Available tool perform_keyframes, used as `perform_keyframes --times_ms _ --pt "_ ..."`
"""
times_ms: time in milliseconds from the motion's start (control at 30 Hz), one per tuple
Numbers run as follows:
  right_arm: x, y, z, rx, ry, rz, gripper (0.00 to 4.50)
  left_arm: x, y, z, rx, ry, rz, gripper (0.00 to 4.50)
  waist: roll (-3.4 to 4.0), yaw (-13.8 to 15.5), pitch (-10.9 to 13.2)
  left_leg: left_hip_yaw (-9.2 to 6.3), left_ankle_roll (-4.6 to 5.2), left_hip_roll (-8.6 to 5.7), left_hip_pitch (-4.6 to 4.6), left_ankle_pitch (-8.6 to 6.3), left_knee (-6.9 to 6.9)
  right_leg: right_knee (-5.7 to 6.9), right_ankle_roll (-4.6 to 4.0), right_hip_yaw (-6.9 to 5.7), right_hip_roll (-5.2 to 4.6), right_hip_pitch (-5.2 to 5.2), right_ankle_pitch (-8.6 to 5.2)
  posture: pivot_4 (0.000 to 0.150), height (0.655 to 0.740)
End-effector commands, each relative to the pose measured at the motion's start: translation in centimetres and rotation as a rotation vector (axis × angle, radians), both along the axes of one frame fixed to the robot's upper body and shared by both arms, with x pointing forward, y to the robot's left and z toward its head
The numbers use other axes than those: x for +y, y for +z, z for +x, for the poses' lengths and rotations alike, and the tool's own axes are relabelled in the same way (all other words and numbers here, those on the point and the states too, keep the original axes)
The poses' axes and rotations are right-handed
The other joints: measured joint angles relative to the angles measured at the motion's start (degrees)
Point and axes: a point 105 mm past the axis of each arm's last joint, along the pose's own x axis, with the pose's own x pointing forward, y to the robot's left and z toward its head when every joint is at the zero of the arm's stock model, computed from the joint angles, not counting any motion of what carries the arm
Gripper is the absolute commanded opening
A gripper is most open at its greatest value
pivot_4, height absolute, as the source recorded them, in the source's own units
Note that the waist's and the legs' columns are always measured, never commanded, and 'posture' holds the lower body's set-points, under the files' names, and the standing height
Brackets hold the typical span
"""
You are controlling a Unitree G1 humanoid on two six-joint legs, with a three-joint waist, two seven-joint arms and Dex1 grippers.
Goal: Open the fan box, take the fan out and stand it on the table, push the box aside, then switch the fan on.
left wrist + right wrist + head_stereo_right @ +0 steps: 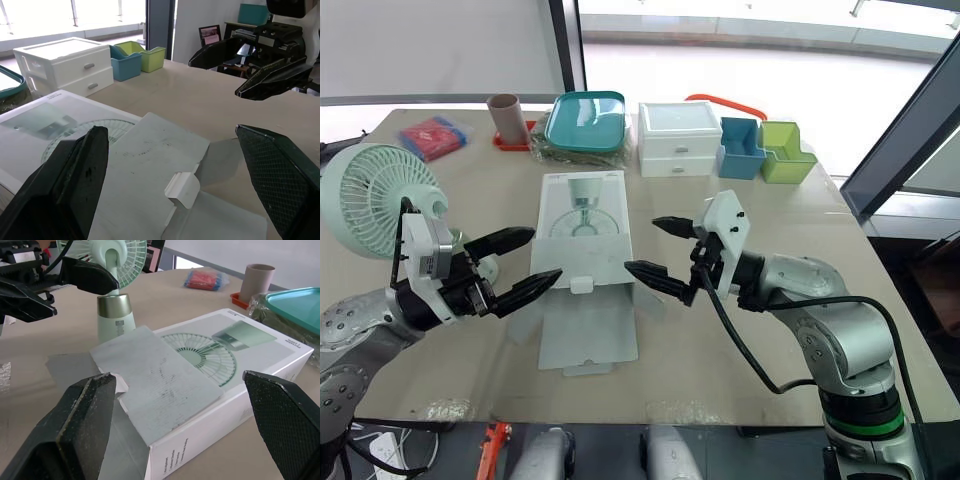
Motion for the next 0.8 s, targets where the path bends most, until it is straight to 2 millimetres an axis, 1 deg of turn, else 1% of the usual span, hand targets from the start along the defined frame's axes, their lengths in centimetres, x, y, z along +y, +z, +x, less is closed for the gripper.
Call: perform_keyframes --times_ms 33,100,167,233,333,467,500,633,733,800 --pt "0.4 0.9 -0.7 -0.050 0.034 0.008 4.44 0.5 0.5 -0.3 -0.033 0.021 0.015 4.50 0.00 -0.03 0.00 0.01 0.00 0.00 0.01 0.00 0.00 0.00 0.00 0.01 0.00 0.00 0.00 0.150 0.7400" --pt "0.5 0.6 -0.7 -0.051 0.031 -0.001 4.44 1.1 0.1 -0.3 -0.013 0.036 0.020 4.50 0.00 -0.03 0.00 0.00 0.00 0.00 0.01 0.00 0.00 0.00 0.00 0.01 0.01 0.00 0.00 0.150 0.7400" --pt "0.5 0.1 -0.9 -0.047 0.028 -0.017 4.44 1.7 -0.7 -0.5 0.011 0.046 0.051 4.50 0.00 -0.01 0.00 0.00 0.00 0.00 0.01 0.00 0.00 0.00 0.01 0.00 0.01 0.00 0.00 0.150 0.7400" --pt "0.5 -0.4 -1.1 -0.039 0.029 -0.032 4.44 2.1 -1.4 -0.8 0.029 0.048 0.075 4.50 0.01 0.00 0.00 0.00 0.01 0.01 0.01 -0.01 -0.01 0.00 0.02 0.00 0.01 0.00 -0.02 0.150 0.7400" --pt "0.7 -1.6 -1.6 0.010 0.028 -0.056 4.44 2.2 -2.6 -1.2 0.054 0.039 0.117 4.50 0.01 0.02 0.01 0.01 0.01 -0.01 0.00 -0.01 -0.01 0.00 0.03 0.00 -0.02 0.00 -0.03 0.150 0.7400" --pt "1.1 -4.4 -1.9 0.037 0.012 -0.155 4.44 2.2 -2.3 -1.1 0.036 0.034 0.108 4.50 0.01 0.02 0.00 0.00 0.01 -0.01 0.00 -0.01 0.00 0.00 0.03 0.00 -0.01 0.01 -0.03 0.150 0.7400" --pt "1.1 -4.7 -1.9 0.038 0.007 -0.167 4.44 2.1 -2.2 -1.1 0.033 0.033 0.106 4.50 0.01 0.01 0.00 0.00 0.01 -0.01 0.01 -0.01 0.00 0.00 0.03 0.00 -0.01 0.02 -0.03 0.150 0.7400" --pt "1.4 -5.2 -1.7 0.062 0.005 -0.155 4.44 2.2 -2.4 -1.7 0.051 0.000 0.138 4.50 0.01 -0.13 0.01 0.04 0.01 0.00 0.02 -0.01 0.00 0.00 0.03 0.05 0.00 0.00 -0.03 0.150 0.7400" --pt "1.3 -6.3 -0.6 0.093 -0.029 -0.172 4.44 2.7 -2.6 -2.3 0.060 -0.018 0.170 4.50 0.01 -0.08 0.00 0.01 0.01 0.01 0.02 -0.01 0.00 0.00 0.03 0.02 0.01 0.01 -0.03 0.150 0.7400" --pt "1.2 -6.7 0.0 0.104 -0.048 -0.177 4.44 2.9 -2.7 -2.4 0.059 -0.015 0.176 4.50 0.01 -0.08 0.00 0.02 0.01 0.01 0.03 -0.01 0.00 0.00 0.03 0.03 0.01 0.00 -0.03 0.150 0.7400"
